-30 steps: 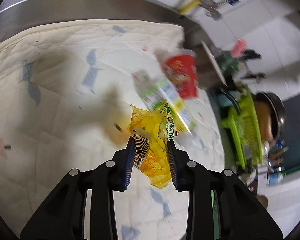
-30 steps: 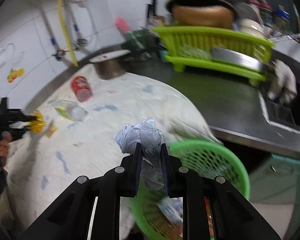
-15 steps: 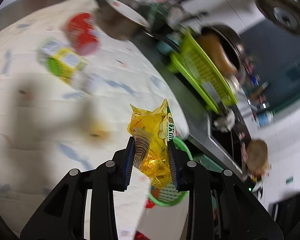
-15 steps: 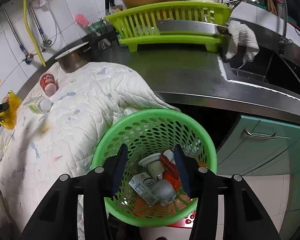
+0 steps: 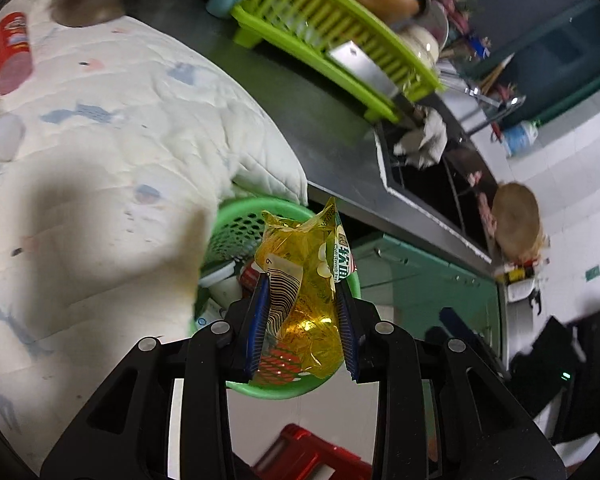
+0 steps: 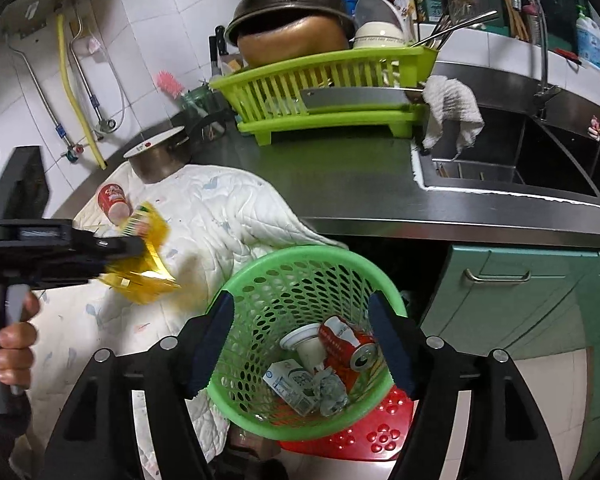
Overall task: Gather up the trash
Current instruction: 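Open both grippers to drop the tissue and snack bag into the green basket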
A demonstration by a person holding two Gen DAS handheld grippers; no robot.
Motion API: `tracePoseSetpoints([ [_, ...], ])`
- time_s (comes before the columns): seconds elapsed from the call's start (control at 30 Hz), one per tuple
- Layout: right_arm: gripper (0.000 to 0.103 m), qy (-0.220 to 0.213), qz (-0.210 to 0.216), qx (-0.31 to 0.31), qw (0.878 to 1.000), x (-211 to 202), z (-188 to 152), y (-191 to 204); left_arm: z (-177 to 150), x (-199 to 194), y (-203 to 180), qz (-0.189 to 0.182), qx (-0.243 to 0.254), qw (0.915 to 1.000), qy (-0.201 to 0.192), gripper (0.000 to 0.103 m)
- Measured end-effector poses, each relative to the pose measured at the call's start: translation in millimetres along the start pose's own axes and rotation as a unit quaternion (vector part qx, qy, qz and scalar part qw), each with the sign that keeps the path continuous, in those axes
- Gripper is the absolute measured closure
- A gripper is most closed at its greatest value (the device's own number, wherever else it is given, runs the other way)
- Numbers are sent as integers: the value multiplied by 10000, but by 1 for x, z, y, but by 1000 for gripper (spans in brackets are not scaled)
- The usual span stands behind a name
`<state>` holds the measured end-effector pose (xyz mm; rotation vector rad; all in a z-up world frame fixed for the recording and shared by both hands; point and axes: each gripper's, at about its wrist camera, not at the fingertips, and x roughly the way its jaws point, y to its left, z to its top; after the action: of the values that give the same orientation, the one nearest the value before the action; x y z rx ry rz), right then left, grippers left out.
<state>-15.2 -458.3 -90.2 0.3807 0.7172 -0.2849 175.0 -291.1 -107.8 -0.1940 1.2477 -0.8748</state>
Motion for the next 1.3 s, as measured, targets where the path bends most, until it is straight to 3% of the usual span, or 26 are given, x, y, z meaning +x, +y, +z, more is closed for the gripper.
tracePoseSetpoints([
  [0.17, 34, -56, -54, 106, 9999, -10, -4, -10, -1, 21, -17, -37, 124, 9998, 171, 66],
  [0.27, 34, -72, -71, 167, 9998, -13, -6, -14, -3, 26, -23, -48, 163, 9996, 209, 58],
  [0.33, 34, -87, -63, 175, 9998, -15, -6, -16, -3, 28, -26, -30, 180, 9996, 212, 47],
  [0.67, 32, -169, -20, 91, 9998, -18, -2, -8, -3, 21, -26, -161, 200, 9995, 167, 35],
  [1.03, 31, -171, 61, 21, 9998, -16, 1, -3, -4, 13, -23, -191, 190, 9996, 108, 35],
  [1.3, 31, -139, 220, -129, 9996, -5, 10, 11, 2, -19, 0, 91, 74, 9997, -228, 35],
])
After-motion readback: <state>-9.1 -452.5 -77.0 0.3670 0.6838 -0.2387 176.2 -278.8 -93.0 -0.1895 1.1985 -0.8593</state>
